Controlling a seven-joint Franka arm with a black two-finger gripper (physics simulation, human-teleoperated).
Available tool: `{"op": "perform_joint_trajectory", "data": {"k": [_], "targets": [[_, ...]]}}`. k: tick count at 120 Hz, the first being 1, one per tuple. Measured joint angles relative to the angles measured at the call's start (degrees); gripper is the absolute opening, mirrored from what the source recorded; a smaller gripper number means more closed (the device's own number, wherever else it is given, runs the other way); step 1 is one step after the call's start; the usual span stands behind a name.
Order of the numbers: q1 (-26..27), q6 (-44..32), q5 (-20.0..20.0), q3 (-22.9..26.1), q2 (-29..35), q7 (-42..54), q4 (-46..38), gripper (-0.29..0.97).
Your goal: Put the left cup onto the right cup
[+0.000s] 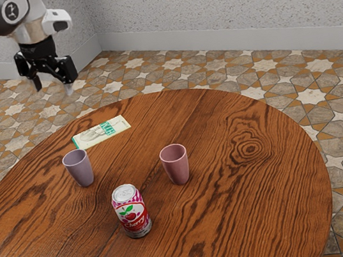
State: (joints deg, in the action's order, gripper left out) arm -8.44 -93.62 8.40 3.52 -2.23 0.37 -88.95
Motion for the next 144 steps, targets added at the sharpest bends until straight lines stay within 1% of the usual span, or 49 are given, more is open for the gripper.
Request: {"op": "perform_joint_trajectory", "data": {"k": [17,25,29,42,51,76,95,114,144], "targets": [[4.3,1.0,0.2,0.2,-0.3,0.2,0.6,0.68],[7.2,0.4,0.4,-1.7,-1.6,0.3,0.2,0.68],[7.7,0.0,0.4,-2.7,-2.4,0.4,0.1,0.68],[4.0,-1.3,0.5,-4.3,-4.2,0.7,-0.4,0.68],[2.8,-2.3,0.5,-5.5,-5.4,1.0,-0.8,0.68],[3.2,-8.3,0.4,-8.0,-8.2,2.0,-5.6,0.68],[2.4,-14.3,-1.9,-10.5,-10.8,4.0,-8.0,0.68],[2.4,-19.4,-3.9,-10.8,-12.6,5.7,-9.5,0.68],[2.4,-26.0,-5.9,-10.5,-15.6,7.6,-11.8,0.68]]}}
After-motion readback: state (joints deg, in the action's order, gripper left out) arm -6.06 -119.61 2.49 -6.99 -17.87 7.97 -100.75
